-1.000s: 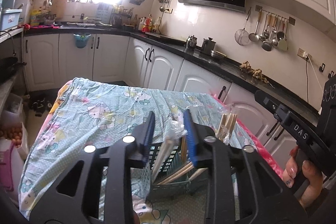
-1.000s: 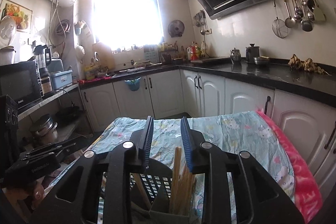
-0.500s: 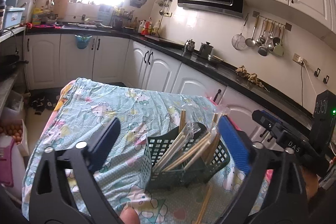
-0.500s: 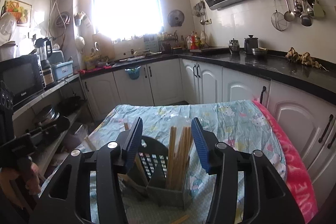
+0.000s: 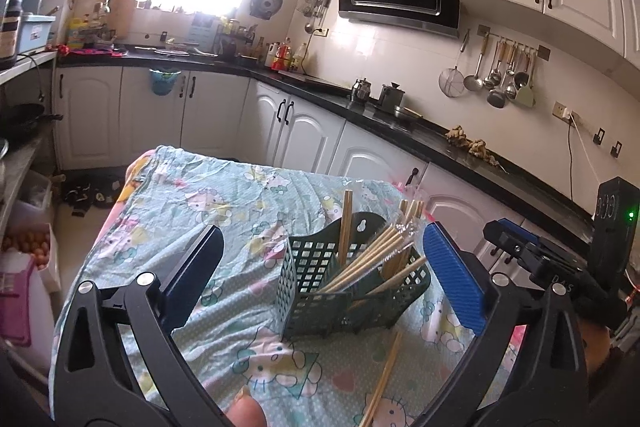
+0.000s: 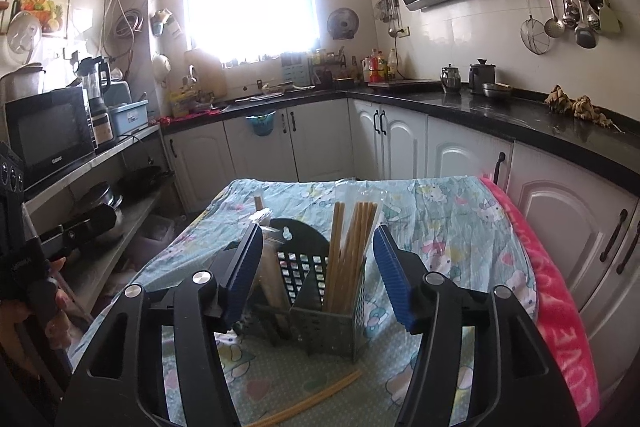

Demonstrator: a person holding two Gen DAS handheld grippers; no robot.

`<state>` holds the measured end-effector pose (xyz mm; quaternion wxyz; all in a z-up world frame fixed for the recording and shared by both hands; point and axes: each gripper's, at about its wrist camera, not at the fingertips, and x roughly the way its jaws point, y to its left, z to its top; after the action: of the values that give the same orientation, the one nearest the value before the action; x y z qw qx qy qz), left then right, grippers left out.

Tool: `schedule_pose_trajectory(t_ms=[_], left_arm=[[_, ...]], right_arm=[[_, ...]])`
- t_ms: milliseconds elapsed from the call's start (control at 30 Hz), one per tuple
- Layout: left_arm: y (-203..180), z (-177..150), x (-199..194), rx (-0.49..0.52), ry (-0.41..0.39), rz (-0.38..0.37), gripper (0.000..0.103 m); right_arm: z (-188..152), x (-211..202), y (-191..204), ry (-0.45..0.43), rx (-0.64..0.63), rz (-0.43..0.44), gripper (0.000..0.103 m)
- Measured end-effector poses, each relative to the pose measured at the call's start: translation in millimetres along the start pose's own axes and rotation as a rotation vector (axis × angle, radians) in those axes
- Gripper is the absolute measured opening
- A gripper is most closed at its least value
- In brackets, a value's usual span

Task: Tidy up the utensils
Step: 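Withdraw both open tools from the caddy toward the last loose chopsticks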

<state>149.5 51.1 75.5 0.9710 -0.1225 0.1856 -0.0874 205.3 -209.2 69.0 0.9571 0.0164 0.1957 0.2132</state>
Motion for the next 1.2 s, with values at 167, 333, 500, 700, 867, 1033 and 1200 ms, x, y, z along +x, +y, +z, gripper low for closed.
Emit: schedule_pose_trajectory(t_ms=[167, 333, 500, 700, 867, 1033, 1200], left_arm=[[2.8, -6.6, -8.3, -0.013, 0.001, 0.001, 0.092], [1.3, -15.1, -11.6, -0.007, 0.015, 0.002, 0.092], [-0.4, -26.8, -10.5, -0.002, 0.046, -0.002, 0.092], [-5.8, -45.4, -8.8, 0.013, 0.090, -0.015, 0.092], [-8.5, -61.8, -8.5, 0.021, 0.127, -0.026, 0.092], [-9.5, -77.9, -6.9, 0.025, 0.170, -0.033, 0.092], [-11.2, -95.9, -4.3, 0.038, 0.218, -0.042, 0.092]], right_arm=[[-4.7, -9.9, 3.5, 0.008, 0.003, 0.010, 0.056], [-8.6, -18.7, 5.0, 0.016, 0.004, 0.013, 0.056], [-16.5, -27.1, 5.7, 0.041, 0.007, 0.015, 0.056], [-30.6, -33.9, 4.1, 0.079, 0.001, 0.008, 0.056], [-43.8, -37.7, 2.0, 0.106, 0.001, 0.003, 0.056], [-56.3, -41.5, -2.1, 0.133, 0.002, -0.004, 0.056], [-72.5, -44.4, -7.2, 0.174, 0.009, -0.010, 0.056]])
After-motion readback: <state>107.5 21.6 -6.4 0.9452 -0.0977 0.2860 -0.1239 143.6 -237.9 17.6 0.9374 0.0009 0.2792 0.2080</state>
